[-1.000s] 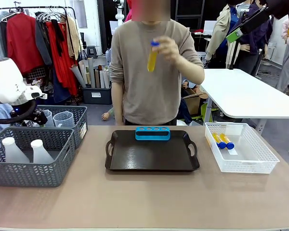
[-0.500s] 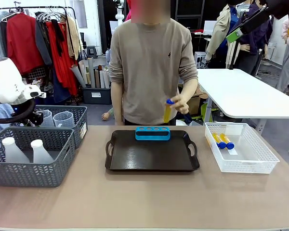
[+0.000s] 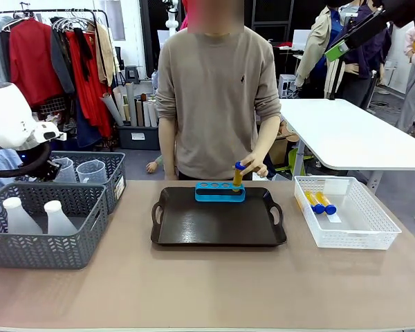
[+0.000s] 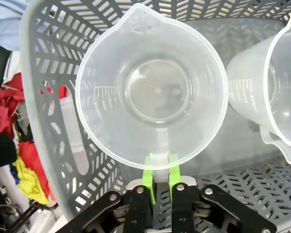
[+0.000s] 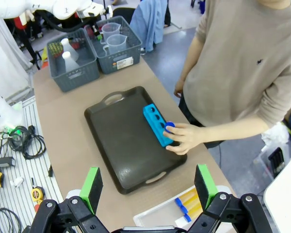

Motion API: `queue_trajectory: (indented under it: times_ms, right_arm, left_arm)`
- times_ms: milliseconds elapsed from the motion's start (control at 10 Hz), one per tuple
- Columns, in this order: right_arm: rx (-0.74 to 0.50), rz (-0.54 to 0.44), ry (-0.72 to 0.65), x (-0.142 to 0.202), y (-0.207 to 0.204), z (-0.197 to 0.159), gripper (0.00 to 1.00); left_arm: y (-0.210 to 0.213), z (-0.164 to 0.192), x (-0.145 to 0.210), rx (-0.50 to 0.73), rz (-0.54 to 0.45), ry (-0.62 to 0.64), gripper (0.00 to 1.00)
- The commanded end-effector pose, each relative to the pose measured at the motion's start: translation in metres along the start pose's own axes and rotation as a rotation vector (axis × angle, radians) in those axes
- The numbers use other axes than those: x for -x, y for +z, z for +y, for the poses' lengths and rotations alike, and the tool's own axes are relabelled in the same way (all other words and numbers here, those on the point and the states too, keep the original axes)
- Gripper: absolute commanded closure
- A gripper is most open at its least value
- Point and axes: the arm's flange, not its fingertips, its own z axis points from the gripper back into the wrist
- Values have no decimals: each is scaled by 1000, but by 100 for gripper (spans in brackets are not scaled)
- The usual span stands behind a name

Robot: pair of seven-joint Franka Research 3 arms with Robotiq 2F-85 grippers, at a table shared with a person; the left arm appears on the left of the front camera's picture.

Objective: Prepare the laboratory tools.
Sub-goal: Pick up one Large Measuring Cup and place it on the Handle tray.

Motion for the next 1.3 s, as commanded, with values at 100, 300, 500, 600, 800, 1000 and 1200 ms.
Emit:
queue_trajectory:
  times_ms: [100,300,500,600,800,1000,1200]
  right_arm:
    - [1,0,5,0,0,2,0]
    - [1,0,5,0,0,2,0]
    - [1,0,5,0,0,2,0]
    - [1,0,5,0,0,2,0]
    - [1,0,5,0,0,2,0]
    - [1,0,5,0,0,2,0]
    - [1,0,5,0,0,2,0]
  left_arm:
    - [31,10,-5,24,-33,-15,100]
    - [93,9,-14,10,-36,-6,100]
    - [155,6,-21,28,-52,-38,100]
    - [184,1,-24,52,-57,-83,100]
    - [246,-12,-30,106,-83,-193,100]
    - [296,-22,-35,149,-114,-303,100]
    - [337,-38,-37,167,-109,-466,100]
